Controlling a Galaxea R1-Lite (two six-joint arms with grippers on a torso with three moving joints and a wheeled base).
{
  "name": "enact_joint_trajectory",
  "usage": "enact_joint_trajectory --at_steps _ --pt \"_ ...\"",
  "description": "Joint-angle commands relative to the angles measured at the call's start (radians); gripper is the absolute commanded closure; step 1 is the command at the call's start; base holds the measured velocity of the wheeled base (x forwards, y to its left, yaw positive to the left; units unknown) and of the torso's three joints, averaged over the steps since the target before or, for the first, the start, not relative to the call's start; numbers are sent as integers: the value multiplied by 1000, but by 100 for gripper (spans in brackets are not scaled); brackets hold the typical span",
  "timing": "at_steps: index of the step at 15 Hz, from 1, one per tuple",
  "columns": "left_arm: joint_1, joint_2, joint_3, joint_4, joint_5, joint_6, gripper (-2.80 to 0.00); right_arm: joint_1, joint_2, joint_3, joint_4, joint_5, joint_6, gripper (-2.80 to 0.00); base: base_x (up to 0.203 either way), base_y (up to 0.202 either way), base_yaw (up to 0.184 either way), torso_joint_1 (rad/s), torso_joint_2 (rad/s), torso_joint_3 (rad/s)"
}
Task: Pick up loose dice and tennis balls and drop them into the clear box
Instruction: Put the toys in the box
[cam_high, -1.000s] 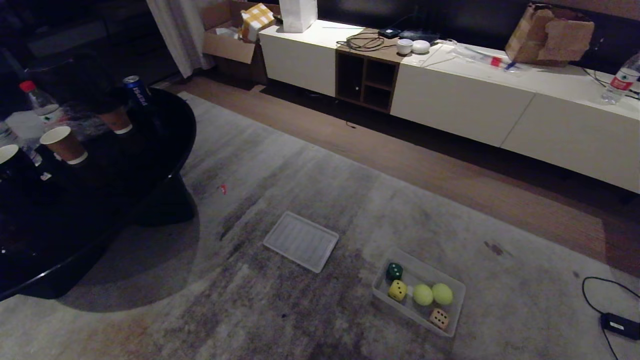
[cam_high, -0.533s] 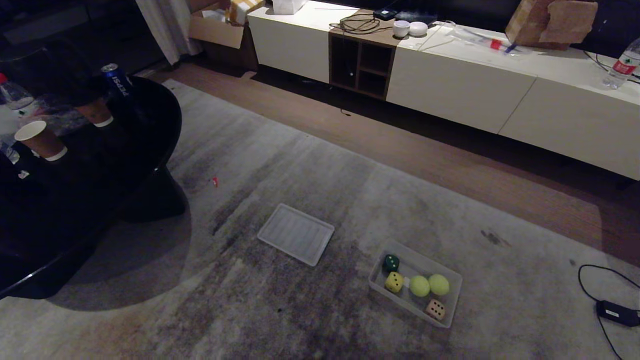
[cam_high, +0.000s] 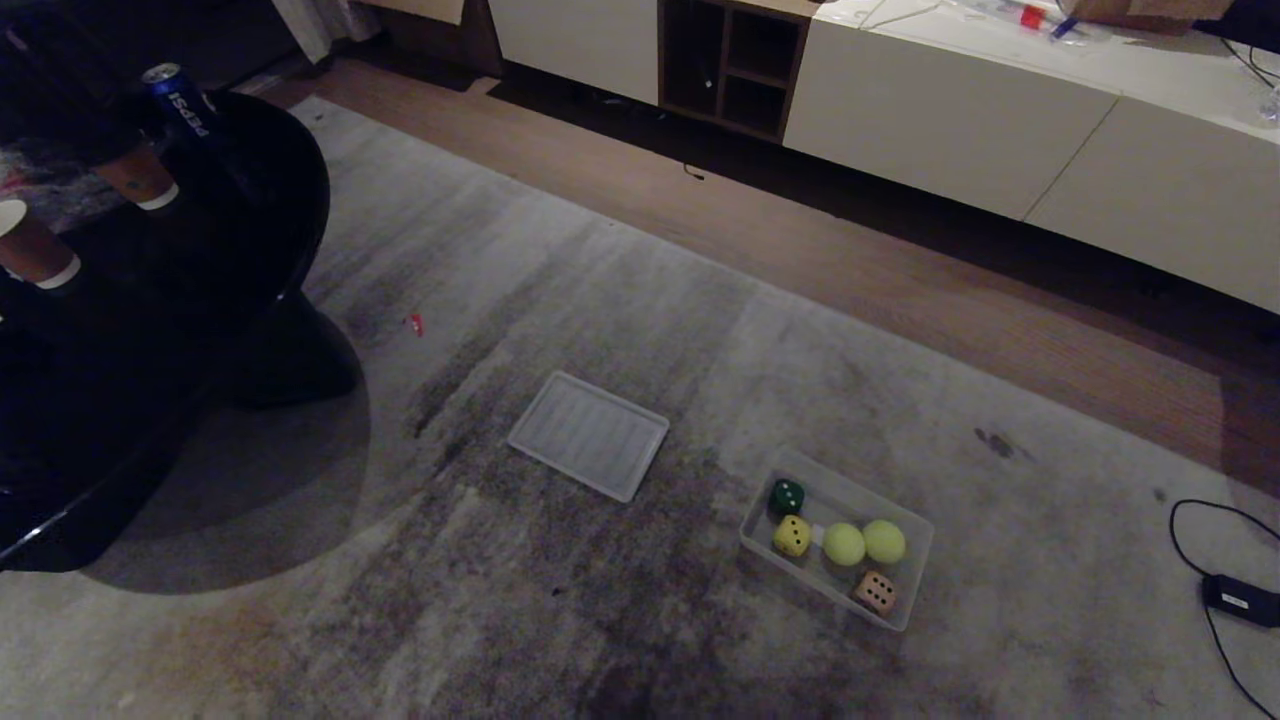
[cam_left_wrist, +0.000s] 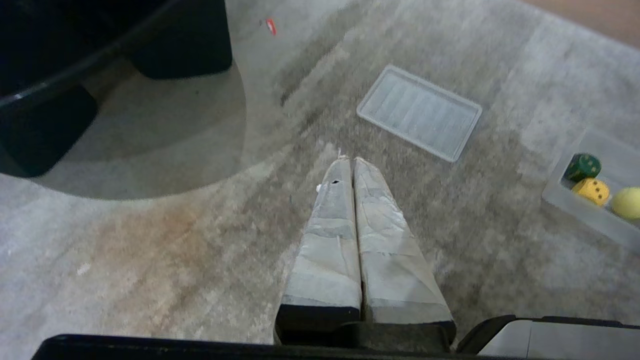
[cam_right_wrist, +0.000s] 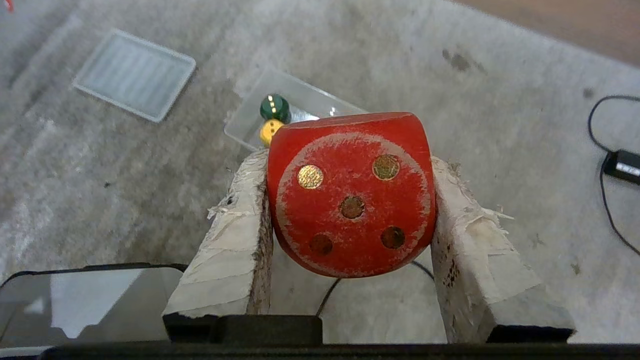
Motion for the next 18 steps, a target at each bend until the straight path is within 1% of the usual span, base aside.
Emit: enact_joint_trajectory --at_steps 1,18 --pt "0 1 2 0 0 0 0 0 1 0 0 0 0 0 0 0 0 2 6 -194" --pt "0 1 2 0 0 0 0 0 1 0 0 -3 0 0 0 0 0 2 3 -197"
